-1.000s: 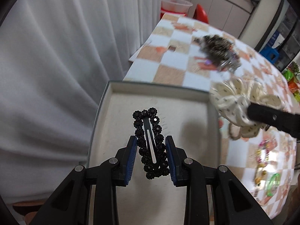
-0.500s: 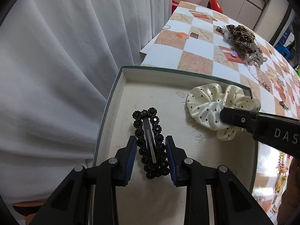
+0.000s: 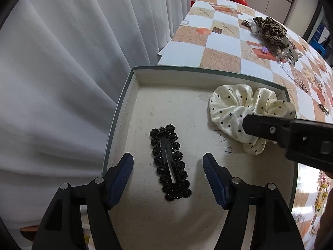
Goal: Organize jewelry
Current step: 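Withdraw both tools from the tray back over the table, then grasp the silver hair clip with the left tool while the right tool grasps the silver charm, then carry the silver clip and charm into the tray and open both tools, then withdraw both tools from the tray toward the remaining jewelry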
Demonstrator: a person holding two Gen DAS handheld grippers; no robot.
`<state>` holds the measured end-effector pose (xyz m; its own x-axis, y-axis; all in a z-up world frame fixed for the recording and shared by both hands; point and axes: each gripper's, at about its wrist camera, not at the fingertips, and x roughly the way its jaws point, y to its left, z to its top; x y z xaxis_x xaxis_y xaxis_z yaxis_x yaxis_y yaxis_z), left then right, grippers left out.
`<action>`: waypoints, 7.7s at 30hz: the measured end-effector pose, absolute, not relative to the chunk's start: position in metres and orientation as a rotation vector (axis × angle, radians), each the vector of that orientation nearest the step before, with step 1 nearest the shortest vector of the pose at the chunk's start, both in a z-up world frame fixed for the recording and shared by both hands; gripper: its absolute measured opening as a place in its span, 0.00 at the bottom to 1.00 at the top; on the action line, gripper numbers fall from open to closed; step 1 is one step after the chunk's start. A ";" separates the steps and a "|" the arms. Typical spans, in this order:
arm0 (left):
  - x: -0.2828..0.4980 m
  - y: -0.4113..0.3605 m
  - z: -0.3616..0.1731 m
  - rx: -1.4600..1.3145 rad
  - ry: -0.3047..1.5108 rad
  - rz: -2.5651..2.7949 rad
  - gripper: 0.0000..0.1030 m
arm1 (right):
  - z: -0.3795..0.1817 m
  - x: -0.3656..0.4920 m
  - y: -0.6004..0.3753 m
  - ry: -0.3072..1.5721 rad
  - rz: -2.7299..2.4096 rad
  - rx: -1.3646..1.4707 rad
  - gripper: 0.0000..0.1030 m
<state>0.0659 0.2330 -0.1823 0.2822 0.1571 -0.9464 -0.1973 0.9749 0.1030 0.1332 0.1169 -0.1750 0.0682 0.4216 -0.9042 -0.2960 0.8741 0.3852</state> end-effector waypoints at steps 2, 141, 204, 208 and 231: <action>0.067 0.233 -0.181 -0.038 1.262 0.239 0.72 | -0.168 0.133 0.116 1.391 0.554 0.131 0.60; 0.042 0.156 -0.099 -0.152 1.176 -0.057 0.21 | -0.085 0.096 -0.069 1.211 0.344 0.274 0.16; -0.003 0.234 -0.164 -0.081 1.286 0.262 1.00 | -0.144 0.105 0.100 1.398 0.686 0.227 0.50; 0.001 0.229 -0.163 -0.069 1.302 0.250 1.00 | -0.128 0.104 0.082 1.369 0.673 0.251 0.54; 0.046 0.107 -0.111 0.105 1.210 -0.036 1.00 | -0.098 0.077 -0.115 1.256 0.306 0.444 1.00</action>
<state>0.0459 0.1068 -0.1107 0.3529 0.0285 -0.9352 0.0834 0.9946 0.0618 0.0768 -0.1149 -0.0985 0.2871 0.4570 -0.8418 0.0187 0.8760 0.4820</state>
